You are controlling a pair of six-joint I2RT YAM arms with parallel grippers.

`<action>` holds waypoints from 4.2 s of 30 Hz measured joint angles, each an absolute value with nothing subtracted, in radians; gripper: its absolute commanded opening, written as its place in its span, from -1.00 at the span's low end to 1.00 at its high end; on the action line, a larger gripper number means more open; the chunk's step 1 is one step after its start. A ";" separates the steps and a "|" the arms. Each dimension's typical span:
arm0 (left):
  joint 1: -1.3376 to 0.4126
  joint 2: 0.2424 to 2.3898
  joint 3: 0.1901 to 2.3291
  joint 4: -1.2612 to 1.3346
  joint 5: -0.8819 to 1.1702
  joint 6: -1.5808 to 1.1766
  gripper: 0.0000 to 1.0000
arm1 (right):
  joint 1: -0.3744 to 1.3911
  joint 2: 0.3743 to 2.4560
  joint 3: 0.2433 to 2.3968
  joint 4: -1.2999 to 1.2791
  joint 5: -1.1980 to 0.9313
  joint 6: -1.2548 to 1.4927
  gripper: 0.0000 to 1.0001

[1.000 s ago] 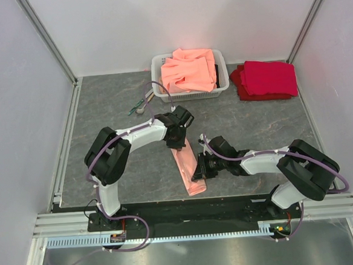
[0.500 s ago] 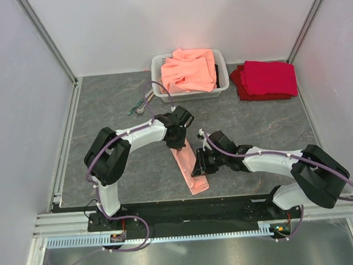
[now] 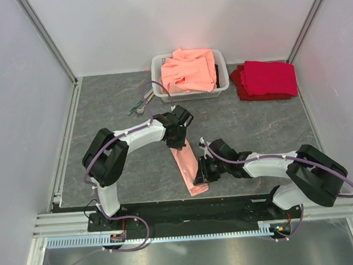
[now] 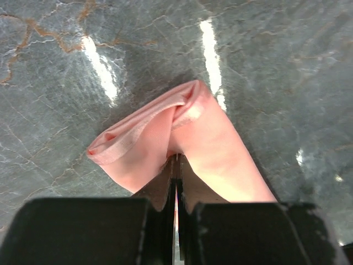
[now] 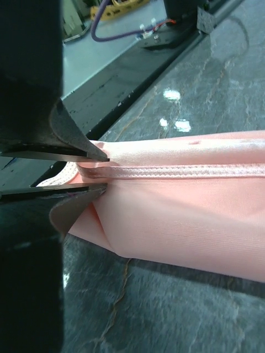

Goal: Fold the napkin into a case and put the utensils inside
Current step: Smooth out the smaller rectangle-folded napkin at the center of the board, then pick up the smaller rectangle-folded napkin from the center of the board, then turn over the smaller rectangle-folded napkin at the center of the board.

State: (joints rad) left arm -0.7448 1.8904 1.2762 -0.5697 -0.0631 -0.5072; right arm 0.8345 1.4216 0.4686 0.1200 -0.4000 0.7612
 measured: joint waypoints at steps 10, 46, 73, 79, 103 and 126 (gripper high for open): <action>-0.743 1.692 1.262 -0.561 0.074 -0.508 -0.78 | 0.838 1.387 0.642 -0.131 -0.264 0.674 -0.23; -0.562 1.110 0.769 -0.408 0.067 -0.698 -0.84 | 1.002 1.842 1.184 -0.441 0.107 0.513 0.14; -0.452 0.998 0.729 -0.544 -0.053 -0.727 -0.72 | 1.137 1.993 1.406 -0.683 0.425 0.631 -1.00; -0.375 0.998 0.735 -0.556 -0.051 -0.727 -0.72 | 1.129 1.920 1.377 -0.585 0.226 0.635 -1.00; -0.348 1.025 0.772 -0.569 0.097 -0.724 -0.73 | 0.891 1.922 0.862 0.521 -0.656 1.006 -0.95; -0.406 1.269 0.729 -0.316 0.345 -0.719 -0.63 | 0.582 1.711 1.085 -0.230 -0.416 0.464 0.30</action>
State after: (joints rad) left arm -0.4061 1.2690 0.7292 -0.3157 0.3447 -0.7185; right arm 0.5816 1.7111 1.0851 -0.2298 -0.4160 0.4637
